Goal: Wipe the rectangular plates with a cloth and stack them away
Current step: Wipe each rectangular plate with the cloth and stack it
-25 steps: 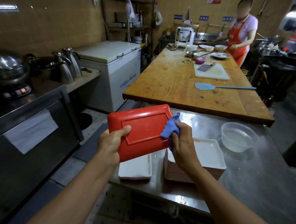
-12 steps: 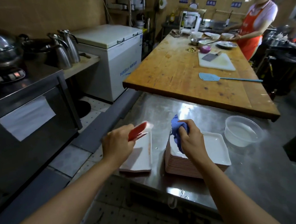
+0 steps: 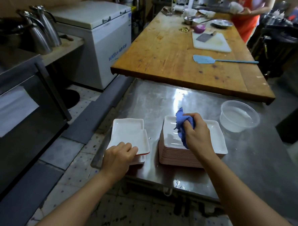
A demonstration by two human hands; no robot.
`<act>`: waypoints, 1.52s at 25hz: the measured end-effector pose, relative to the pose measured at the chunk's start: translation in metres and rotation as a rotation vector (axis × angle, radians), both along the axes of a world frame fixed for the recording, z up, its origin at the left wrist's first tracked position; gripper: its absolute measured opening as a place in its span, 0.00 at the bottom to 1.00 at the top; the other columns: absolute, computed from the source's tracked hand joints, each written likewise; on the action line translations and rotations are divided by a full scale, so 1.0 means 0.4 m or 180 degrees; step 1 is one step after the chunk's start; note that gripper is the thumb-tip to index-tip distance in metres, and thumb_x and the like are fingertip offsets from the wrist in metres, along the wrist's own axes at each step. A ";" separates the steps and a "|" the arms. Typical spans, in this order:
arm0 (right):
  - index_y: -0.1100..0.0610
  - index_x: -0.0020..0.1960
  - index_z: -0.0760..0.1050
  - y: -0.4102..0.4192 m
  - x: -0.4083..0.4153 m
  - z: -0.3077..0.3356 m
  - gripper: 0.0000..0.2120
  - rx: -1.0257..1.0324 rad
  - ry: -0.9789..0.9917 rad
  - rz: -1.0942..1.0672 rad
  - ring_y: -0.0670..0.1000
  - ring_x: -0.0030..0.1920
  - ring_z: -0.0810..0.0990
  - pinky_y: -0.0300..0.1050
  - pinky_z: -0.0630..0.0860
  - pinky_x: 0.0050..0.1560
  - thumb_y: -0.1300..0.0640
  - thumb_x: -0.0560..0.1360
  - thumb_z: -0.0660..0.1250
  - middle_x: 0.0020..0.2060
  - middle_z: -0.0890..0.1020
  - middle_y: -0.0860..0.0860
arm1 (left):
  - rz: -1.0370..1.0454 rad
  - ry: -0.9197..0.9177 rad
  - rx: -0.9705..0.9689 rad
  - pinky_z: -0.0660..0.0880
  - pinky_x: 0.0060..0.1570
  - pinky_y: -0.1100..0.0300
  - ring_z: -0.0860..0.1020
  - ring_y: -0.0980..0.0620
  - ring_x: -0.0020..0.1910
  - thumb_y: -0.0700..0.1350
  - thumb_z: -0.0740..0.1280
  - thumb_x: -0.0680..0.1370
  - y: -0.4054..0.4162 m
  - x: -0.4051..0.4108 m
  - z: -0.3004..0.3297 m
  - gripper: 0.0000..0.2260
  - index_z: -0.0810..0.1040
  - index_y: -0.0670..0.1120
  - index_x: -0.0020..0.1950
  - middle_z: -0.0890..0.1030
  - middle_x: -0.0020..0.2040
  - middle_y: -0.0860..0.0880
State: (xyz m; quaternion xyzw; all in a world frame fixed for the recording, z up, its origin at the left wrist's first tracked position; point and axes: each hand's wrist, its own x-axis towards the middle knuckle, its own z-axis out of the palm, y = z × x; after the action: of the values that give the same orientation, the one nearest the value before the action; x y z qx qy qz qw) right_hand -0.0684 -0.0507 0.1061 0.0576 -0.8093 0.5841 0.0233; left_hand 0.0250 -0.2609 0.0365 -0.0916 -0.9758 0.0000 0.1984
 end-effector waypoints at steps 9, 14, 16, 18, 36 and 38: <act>0.50 0.44 0.73 0.040 -0.005 -0.029 0.08 0.0041 0.0025 -0.0133 0.41 0.31 0.78 0.29 0.72 0.27 0.60 0.78 0.59 0.36 0.79 0.49 | 0.0115 -0.0733 -0.0279 0.61 0.15 0.65 0.71 0.50 0.24 0.33 0.80 0.50 0.011 0.019 -0.094 0.16 0.76 0.44 0.30 0.73 0.27 0.49; 0.51 0.45 0.73 0.057 -0.010 -0.038 0.08 0.0022 0.0033 -0.0180 0.36 0.30 0.78 0.26 0.70 0.28 0.61 0.78 0.59 0.35 0.78 0.46 | 0.0163 -0.0810 -0.0291 0.65 0.15 0.64 0.73 0.49 0.25 0.34 0.81 0.49 0.016 0.008 -0.117 0.17 0.78 0.43 0.31 0.75 0.28 0.47; 0.53 0.46 0.74 0.063 -0.015 -0.043 0.06 0.0018 0.0026 -0.0198 0.36 0.30 0.77 0.26 0.69 0.27 0.61 0.78 0.59 0.35 0.79 0.46 | 0.0157 -0.0904 -0.0281 0.65 0.16 0.64 0.74 0.48 0.27 0.38 0.82 0.50 0.014 -0.006 -0.112 0.18 0.78 0.42 0.32 0.75 0.30 0.47; 0.55 0.47 0.74 0.069 -0.018 -0.049 0.06 -0.0002 0.0023 -0.0204 0.36 0.30 0.78 0.26 0.69 0.27 0.61 0.78 0.59 0.35 0.79 0.46 | 0.0228 -0.1170 -0.0316 0.70 0.24 0.60 0.76 0.48 0.37 0.48 0.81 0.58 0.008 -0.019 -0.117 0.21 0.79 0.43 0.44 0.78 0.40 0.46; 0.58 0.56 0.74 0.001 -0.149 -0.117 0.13 0.1618 0.0401 0.0487 0.54 0.59 0.71 0.35 0.64 0.55 0.59 0.73 0.68 0.58 0.72 0.55 | 0.1031 -0.1473 0.1955 0.72 0.52 0.54 0.75 0.50 0.58 0.60 0.62 0.75 0.142 -0.249 0.011 0.22 0.72 0.51 0.65 0.76 0.61 0.52; 0.56 0.61 0.74 0.000 -0.150 -0.127 0.16 0.2139 0.0498 0.0571 0.56 0.65 0.65 0.44 0.60 0.62 0.56 0.74 0.67 0.65 0.69 0.55 | 0.1038 -0.1572 0.2090 0.72 0.51 0.55 0.75 0.50 0.57 0.58 0.64 0.74 0.156 -0.265 0.015 0.23 0.70 0.51 0.67 0.77 0.60 0.52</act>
State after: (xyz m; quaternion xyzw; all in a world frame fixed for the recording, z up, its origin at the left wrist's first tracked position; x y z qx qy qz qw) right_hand -0.1284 -0.0508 0.0553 0.1775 -0.9437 0.2788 0.0136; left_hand -0.0812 -0.1984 0.0425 0.1342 -0.9439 -0.3007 -0.0247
